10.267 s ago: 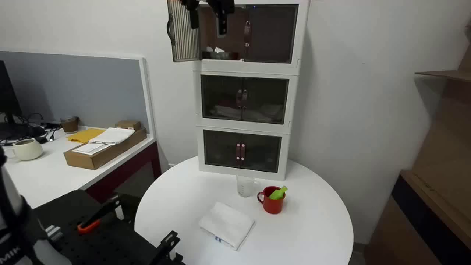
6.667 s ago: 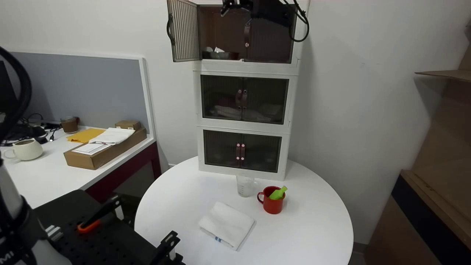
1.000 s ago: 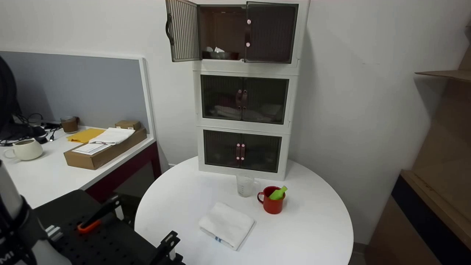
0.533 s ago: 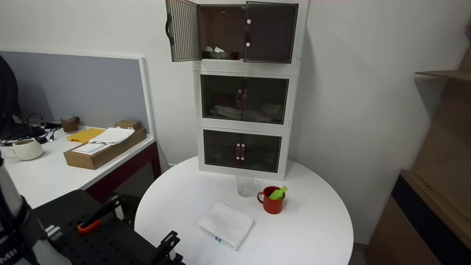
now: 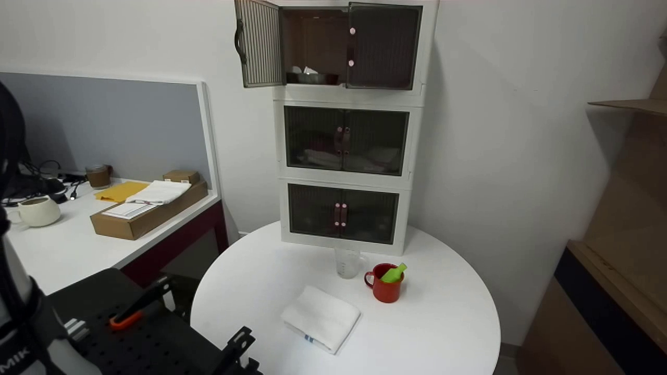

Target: Open the topmost cabinet doors

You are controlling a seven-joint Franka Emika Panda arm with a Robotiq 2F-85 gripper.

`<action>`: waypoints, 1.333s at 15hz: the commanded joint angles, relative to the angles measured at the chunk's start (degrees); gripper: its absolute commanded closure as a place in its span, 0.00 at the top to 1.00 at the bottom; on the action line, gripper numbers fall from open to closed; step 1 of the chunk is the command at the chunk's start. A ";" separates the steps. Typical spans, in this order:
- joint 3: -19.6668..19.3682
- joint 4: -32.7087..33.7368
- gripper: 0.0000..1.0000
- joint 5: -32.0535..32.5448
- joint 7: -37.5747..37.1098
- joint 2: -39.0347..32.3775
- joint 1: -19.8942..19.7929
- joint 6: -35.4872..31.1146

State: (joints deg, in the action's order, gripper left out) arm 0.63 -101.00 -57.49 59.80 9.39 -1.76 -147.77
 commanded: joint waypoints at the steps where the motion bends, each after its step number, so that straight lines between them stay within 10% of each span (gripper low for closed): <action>1: 2.67 -3.10 1.00 8.07 0.13 2.33 -0.46 -9.81; 6: 2.97 -3.68 1.00 30.46 -5.93 5.16 -4.23 -0.86; 8: 1.01 -0.87 1.00 27.06 -7.72 5.53 -2.42 9.48; 9: -1.38 -2.21 1.00 29.69 -6.91 4.03 1.04 2.27; 15: -1.79 -1.66 1.00 29.40 -8.06 5.46 1.14 7.63; 20: 5.03 1.03 1.00 44.68 -33.47 1.65 -6.91 11.80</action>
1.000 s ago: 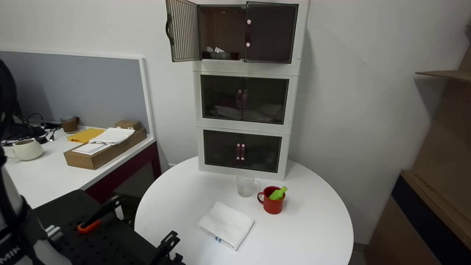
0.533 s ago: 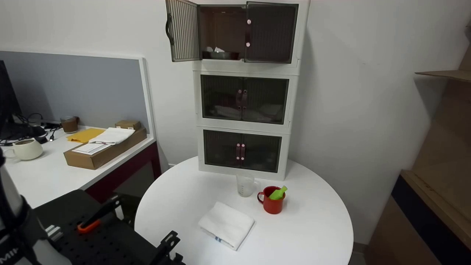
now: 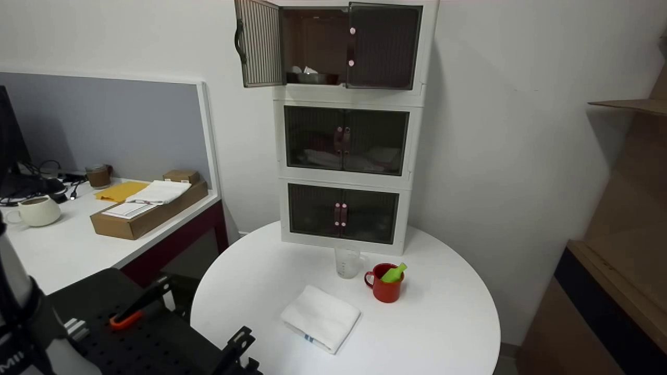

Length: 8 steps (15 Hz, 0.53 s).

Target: Open the topmost cabinet doors

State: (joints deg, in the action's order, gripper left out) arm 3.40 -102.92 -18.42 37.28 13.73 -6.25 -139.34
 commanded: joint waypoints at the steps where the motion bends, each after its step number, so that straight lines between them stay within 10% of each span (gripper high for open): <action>1: -0.68 4.20 1.00 8.27 -15.54 -3.96 1.10 4.88; 8: -2.98 14.84 1.00 11.61 -37.80 -12.99 1.62 15.62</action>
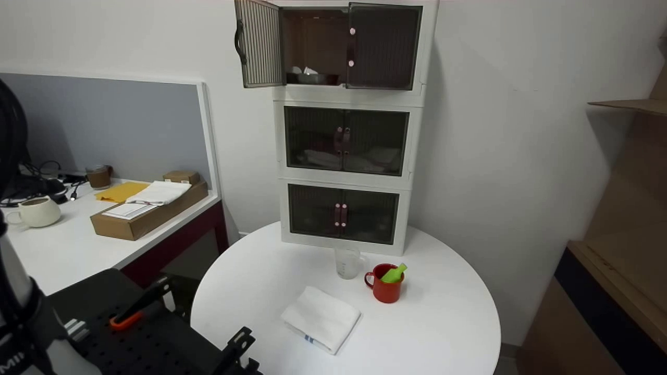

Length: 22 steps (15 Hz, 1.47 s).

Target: Open the topmost cabinet doors

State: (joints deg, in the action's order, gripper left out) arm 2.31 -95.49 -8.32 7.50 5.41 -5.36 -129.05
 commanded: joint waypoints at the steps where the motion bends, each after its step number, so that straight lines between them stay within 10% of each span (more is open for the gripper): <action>1: -2.20 8.88 1.00 1.81 -11.18 -6.09 0.68 5.76; 10: -3.24 19.46 1.00 6.73 -40.14 -17.13 4.03 9.85; 22: -3.60 22.59 1.00 8.14 -49.91 -22.08 5.58 11.17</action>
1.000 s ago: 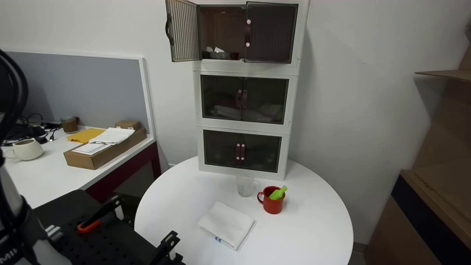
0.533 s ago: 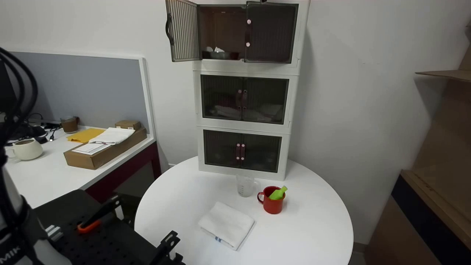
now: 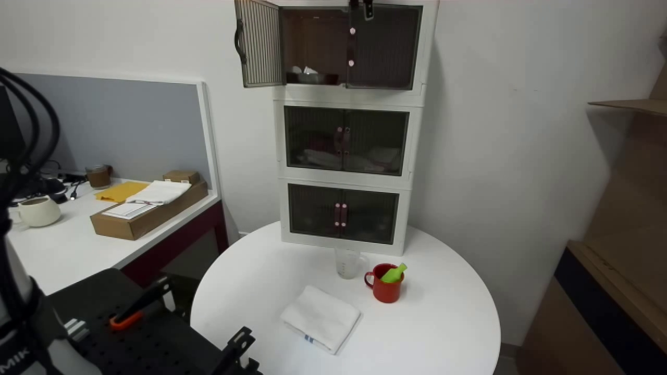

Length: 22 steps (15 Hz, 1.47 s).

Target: Open the topmost cabinet doors

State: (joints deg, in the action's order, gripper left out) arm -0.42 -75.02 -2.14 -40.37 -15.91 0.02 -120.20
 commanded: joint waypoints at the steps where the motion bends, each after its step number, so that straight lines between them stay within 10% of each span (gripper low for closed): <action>1: -1.12 1.72 1.00 2.44 -1.92 -0.45 0.13 2.55; 22: -9.20 -10.71 1.00 11.55 0.44 10.42 -6.51 1.61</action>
State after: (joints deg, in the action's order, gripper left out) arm -9.13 -83.37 6.55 -39.34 -9.08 -6.74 -117.41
